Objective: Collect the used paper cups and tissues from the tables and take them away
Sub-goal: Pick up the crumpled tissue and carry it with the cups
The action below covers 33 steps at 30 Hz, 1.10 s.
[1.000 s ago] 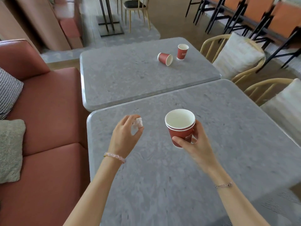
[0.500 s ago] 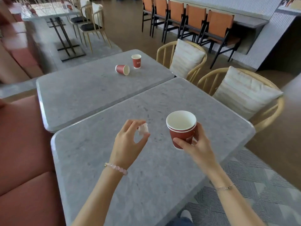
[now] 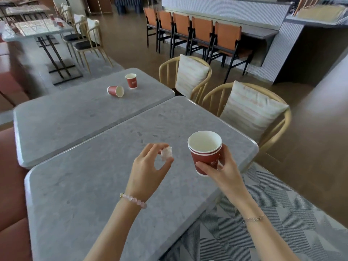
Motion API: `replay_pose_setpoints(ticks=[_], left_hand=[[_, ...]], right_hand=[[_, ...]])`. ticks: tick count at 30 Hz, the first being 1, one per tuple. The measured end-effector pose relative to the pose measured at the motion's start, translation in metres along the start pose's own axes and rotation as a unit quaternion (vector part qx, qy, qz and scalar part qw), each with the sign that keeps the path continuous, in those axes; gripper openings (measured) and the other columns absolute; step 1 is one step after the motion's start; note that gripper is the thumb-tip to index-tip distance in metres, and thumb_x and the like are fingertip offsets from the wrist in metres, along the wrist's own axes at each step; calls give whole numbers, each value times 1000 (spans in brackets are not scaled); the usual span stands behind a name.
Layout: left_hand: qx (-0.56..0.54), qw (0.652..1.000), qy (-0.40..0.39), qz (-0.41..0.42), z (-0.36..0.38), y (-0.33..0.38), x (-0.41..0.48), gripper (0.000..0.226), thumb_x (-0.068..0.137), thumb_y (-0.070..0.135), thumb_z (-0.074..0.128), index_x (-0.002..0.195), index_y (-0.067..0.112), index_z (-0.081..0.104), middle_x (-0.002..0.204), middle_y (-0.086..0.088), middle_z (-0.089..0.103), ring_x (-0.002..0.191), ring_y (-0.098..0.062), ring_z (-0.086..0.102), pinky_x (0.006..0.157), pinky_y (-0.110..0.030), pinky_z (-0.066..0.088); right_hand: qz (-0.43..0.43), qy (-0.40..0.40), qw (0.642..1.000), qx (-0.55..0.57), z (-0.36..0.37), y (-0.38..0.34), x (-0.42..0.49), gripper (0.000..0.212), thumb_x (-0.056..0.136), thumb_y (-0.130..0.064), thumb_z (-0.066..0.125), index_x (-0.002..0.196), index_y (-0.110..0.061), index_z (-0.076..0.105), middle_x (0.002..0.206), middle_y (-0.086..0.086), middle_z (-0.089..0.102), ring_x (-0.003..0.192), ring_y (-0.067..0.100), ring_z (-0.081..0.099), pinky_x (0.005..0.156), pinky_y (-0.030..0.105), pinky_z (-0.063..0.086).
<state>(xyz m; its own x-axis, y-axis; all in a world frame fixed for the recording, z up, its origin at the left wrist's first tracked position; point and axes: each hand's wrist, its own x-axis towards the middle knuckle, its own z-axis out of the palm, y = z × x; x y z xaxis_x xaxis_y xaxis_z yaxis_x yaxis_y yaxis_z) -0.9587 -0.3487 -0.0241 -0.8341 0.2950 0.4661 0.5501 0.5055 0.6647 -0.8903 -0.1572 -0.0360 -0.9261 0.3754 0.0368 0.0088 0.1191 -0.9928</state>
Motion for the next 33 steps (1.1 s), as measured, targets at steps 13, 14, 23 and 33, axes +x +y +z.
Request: replay_pose_setpoints(ticks=[13,14,23,33], left_hand=[[-25,999,-37,29,93,80,23,25,78,18,75,101,17,65,98,11,62,91,3,55,79,-4,39],[-31,998,-42,35,104,87,25,26,78,18,75,102,18,65,99,12,62,91,5,55,79,-4,39],[-85,985,-118,94,203,147,64,28,77,19,75,103,20,65,97,19,59,91,1,58,80,-5,42],[-154,953,-198,167,339,200,160,28,76,12,76,101,19,66,98,17,61,89,0,60,78,-4,42]], right_hand=[[-14,32,999,28,-128,7,10,67,71,-11,79,127,-29,45,118,-11,59,103,-5,60,82,15,50],[-17,38,999,28,-142,9,10,68,72,-9,78,129,-26,45,119,-10,59,104,-4,60,80,14,50],[-7,143,989,37,-247,17,16,71,68,-17,78,130,-22,43,117,-8,60,101,-4,61,75,10,50],[2,271,962,32,-354,36,83,61,74,2,74,122,-21,47,111,-6,60,89,-9,63,66,8,50]])
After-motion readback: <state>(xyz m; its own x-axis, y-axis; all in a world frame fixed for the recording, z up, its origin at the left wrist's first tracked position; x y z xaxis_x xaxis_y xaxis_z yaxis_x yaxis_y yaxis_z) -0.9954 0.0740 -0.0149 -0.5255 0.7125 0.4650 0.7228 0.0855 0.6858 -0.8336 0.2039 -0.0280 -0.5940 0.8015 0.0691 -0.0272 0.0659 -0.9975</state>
